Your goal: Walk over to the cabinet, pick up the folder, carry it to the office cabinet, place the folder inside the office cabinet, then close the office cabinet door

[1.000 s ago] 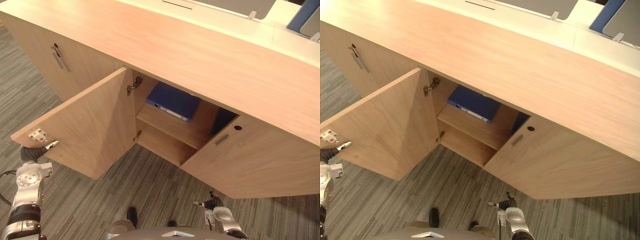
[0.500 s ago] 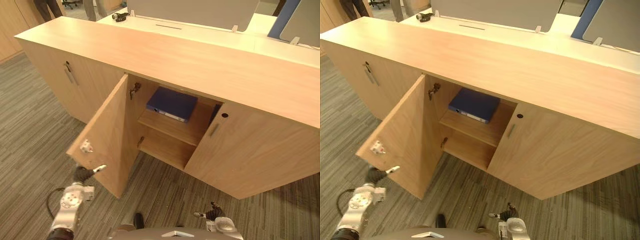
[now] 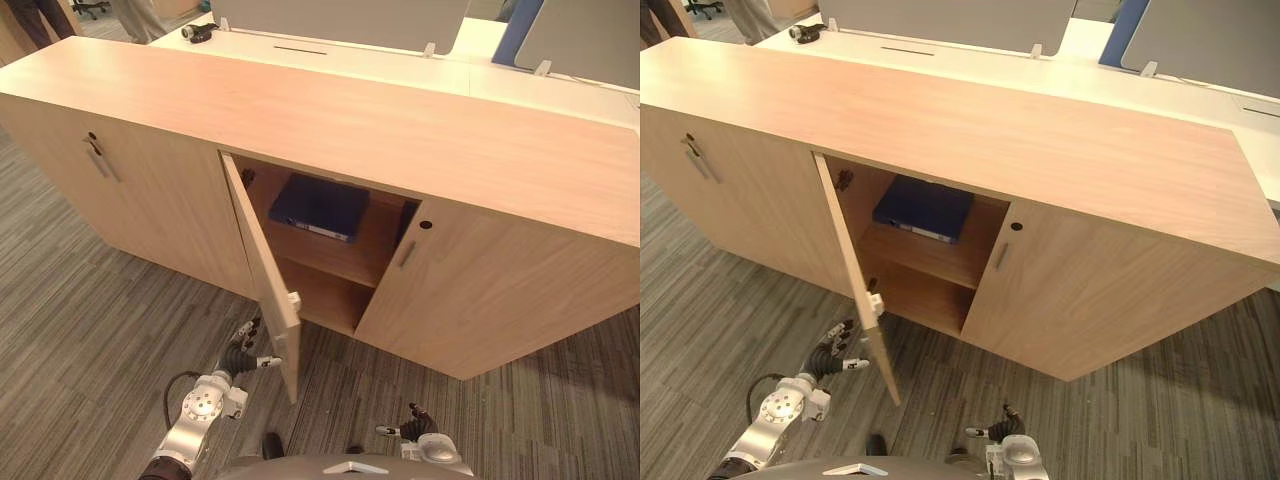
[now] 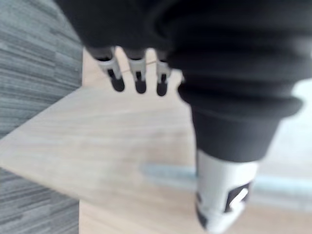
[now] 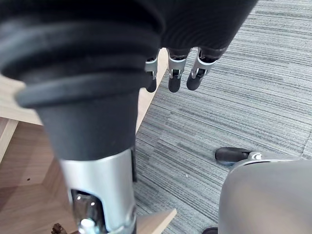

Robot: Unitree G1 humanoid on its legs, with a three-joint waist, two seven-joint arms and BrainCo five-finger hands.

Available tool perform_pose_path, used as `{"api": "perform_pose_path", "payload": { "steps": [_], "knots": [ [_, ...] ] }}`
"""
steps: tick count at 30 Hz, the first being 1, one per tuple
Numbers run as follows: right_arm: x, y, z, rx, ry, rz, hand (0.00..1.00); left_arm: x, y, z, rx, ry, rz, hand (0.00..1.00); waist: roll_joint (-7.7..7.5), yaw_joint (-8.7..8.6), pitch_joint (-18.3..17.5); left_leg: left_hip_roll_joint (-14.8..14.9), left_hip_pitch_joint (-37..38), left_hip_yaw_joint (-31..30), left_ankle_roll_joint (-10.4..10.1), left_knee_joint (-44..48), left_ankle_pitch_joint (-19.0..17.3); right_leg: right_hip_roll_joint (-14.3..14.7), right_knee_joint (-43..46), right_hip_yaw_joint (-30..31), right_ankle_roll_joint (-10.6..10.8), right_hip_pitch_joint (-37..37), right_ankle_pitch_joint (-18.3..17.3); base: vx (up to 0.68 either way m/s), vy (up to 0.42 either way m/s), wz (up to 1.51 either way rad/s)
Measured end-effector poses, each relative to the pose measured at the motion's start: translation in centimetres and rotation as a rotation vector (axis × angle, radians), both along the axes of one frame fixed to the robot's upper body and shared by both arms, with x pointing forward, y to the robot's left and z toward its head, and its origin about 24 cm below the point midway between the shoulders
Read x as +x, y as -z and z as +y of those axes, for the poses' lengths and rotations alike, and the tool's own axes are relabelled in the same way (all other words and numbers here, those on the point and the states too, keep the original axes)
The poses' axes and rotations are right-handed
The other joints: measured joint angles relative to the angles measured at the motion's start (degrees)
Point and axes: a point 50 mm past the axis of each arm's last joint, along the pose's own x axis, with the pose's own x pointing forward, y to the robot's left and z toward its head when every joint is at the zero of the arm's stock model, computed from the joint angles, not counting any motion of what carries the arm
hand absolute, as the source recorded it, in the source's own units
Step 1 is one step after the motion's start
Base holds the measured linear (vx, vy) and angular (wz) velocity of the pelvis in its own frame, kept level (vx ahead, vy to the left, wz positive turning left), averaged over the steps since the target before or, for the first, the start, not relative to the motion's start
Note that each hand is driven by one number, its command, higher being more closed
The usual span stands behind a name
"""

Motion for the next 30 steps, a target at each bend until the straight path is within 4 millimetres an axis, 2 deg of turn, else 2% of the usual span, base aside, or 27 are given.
{"api": "perform_pose_path", "payload": {
  "steps": [4, 11, 14, 16, 22, 30],
  "knots": [
    [0.2, -0.1, 0.0, 0.001, -0.002, -0.004, 0.00, -0.2, 0.4, 0.0, 0.018, 0.015, 0.019, 0.00, 0.10, -0.40, 0.0, 0.1, 0.8, 0.2, -0.1, 0.0, -0.2, 0.2, -0.4, 0.0, 0.0, 0.9, 0.0, 0.02, -0.020, -0.02],
    [0.1, 0.1, 0.1, 0.003, -0.003, 0.007, 0.00, -1.5, 2.3, 0.7, 0.062, 0.028, 0.121, 0.00, 0.24, -0.71, 0.2, 0.2, 1.7, 0.2, -0.3, -0.1, -0.5, 0.2, -0.4, 0.0, -0.5, 1.7, -0.4, -0.02, -0.005, -0.01],
    [0.1, 0.1, 0.1, 0.003, -0.001, 0.010, 0.00, -2.9, 3.8, 1.8, 0.097, -0.016, 0.205, 0.00, 0.22, -0.74, 0.2, 0.3, 1.8, 0.2, -0.5, -0.1, -0.8, 0.2, -0.6, 0.0, -0.8, 1.7, -0.6, -0.03, -0.005, -0.01],
    [-0.1, 0.2, 0.0, 0.004, 0.006, 0.020, 0.00, -4.6, 5.1, 3.1, 0.125, -0.114, 0.296, 0.00, 0.20, -0.64, 0.2, 0.2, 1.8, 0.2, -0.4, -0.1, -0.8, 0.2, -0.7, 0.0, -0.8, 1.7, -0.6, 0.00, 0.000, 0.00],
    [-0.6, 0.4, -0.2, 0.013, 0.045, 0.037, 0.00, -8.4, 7.2, 5.2, 0.178, -0.248, 0.468, 0.00, -0.17, -0.26, 0.4, 0.2, 2.6, 0.2, -0.4, 0.0, -0.9, 0.2, -0.9, -0.2, -0.2, 2.9, -0.1, 0.01, -0.006, 0.01],
    [-1.1, 0.7, -0.5, 0.033, 0.100, 0.053, 0.00, -9.9, 7.9, 5.8, 0.248, -0.287, 0.539, 0.00, -0.22, -0.23, 0.6, 0.3, 2.8, 0.9, -0.7, 0.0, -1.1, 0.2, -0.9, 0.2, -0.2, 2.9, -0.1, 0.00, -0.012, -0.02]
  ]
}}
